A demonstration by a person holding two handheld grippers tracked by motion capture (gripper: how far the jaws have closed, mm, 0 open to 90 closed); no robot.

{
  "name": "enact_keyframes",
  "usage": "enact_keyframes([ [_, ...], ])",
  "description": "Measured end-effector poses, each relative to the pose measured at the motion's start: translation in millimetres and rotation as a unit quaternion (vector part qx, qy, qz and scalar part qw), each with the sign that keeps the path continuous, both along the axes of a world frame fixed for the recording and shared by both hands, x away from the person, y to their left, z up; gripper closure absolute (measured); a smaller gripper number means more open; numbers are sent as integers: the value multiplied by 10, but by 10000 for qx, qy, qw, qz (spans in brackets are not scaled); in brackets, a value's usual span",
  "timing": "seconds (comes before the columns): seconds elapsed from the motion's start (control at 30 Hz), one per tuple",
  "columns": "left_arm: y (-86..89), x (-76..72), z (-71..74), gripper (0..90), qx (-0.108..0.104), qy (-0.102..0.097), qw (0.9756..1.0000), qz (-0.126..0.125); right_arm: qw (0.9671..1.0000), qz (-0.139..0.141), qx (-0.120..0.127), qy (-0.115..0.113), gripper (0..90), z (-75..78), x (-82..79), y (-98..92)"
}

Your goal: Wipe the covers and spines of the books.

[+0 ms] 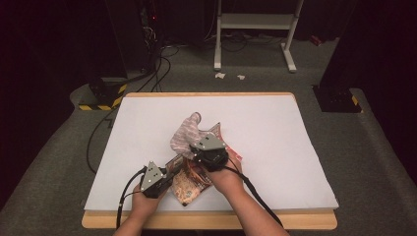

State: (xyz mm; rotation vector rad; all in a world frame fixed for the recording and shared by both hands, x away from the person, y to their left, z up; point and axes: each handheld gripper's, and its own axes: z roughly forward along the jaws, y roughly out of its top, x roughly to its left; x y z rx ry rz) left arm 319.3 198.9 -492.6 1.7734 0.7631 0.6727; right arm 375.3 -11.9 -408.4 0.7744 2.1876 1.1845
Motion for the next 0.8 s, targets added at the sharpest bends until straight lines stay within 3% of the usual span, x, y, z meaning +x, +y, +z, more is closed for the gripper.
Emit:
enact_keyframes([
  [0.3, 7, 10, -6, 835, 25, 9, 10000, 23, 9982, 570, 201, -26, 643, 42, -334, 215],
  [0.43, 3, 7, -4, 835, 25, 10, 10000, 31, 9976, 671, 154, -104, 642, 53, -416, 271],
  [0.6, -1, 7, -4, 835, 21, 21, 10000, 44, 9990, 433, 130, 10, 643, 24, -238, 187],
  [0.8, -1, 12, -8, 835, 9, 47, 10000, 64, 9996, -211, 14, 160, 643, -63, 168, -32],
])
